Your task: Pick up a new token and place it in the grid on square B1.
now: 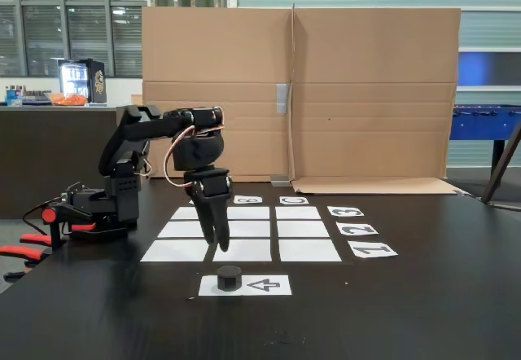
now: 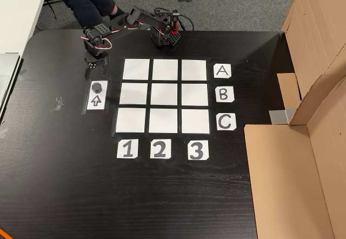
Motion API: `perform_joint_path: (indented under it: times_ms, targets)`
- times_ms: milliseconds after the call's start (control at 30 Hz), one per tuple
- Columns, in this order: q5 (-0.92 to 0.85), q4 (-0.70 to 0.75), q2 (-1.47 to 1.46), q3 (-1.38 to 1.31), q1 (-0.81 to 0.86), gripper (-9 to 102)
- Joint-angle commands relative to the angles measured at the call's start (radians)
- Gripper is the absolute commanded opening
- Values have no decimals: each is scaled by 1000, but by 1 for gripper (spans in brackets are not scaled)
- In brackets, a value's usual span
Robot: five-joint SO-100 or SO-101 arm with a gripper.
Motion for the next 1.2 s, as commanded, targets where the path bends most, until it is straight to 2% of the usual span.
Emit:
perform_joint_path:
  times_ms: [0,1167]
  targets:
    - [5,3,-9,-55,-12,31]
    - [6,-8,-256,-293,-18,35]
